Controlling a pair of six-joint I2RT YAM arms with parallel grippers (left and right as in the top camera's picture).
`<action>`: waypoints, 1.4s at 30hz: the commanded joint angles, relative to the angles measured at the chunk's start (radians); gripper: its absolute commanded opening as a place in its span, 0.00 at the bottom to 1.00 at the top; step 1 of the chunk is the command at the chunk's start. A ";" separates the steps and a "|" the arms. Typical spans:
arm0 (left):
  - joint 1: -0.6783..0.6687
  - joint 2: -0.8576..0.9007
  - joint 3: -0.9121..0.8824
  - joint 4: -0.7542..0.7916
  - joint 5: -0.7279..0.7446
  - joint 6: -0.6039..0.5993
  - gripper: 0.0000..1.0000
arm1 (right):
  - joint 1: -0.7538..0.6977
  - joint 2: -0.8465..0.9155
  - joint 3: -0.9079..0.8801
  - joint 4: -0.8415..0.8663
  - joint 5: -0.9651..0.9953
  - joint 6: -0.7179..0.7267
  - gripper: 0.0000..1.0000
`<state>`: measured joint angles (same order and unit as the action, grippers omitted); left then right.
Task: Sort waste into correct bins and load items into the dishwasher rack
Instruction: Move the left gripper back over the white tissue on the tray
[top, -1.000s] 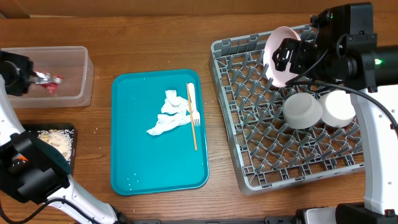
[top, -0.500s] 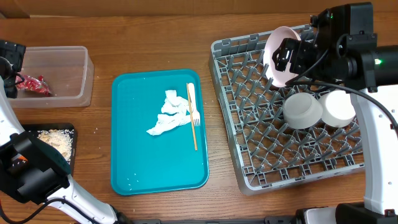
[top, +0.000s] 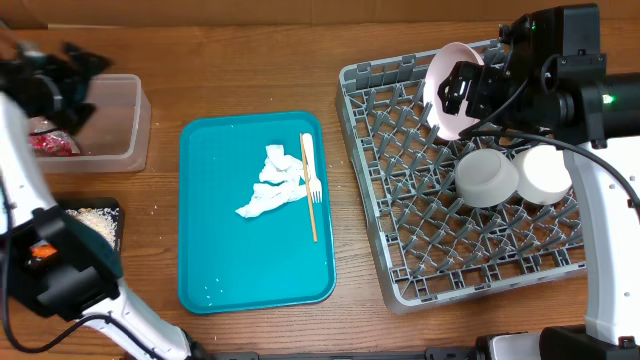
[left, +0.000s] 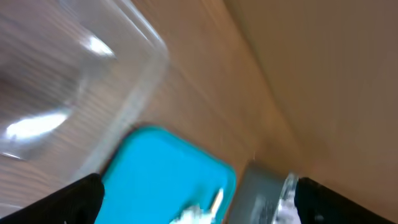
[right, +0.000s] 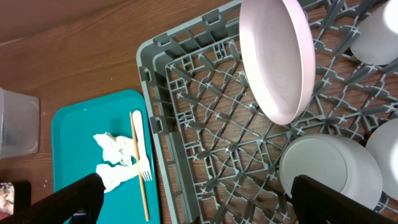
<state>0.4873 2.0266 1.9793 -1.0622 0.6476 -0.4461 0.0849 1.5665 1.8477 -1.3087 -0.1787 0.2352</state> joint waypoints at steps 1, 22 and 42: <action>-0.121 0.006 0.020 -0.066 0.000 0.219 1.00 | -0.002 0.004 0.022 0.006 0.003 0.001 1.00; -0.718 0.010 0.019 -0.071 -0.900 0.390 1.00 | -0.002 0.004 0.022 0.006 0.003 0.001 1.00; -0.706 0.018 0.019 -0.265 -0.311 1.426 1.00 | -0.002 0.004 0.022 0.006 0.003 0.001 1.00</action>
<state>-0.2268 2.0270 1.9812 -1.2884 0.2527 0.7467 0.0849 1.5665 1.8477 -1.3087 -0.1791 0.2352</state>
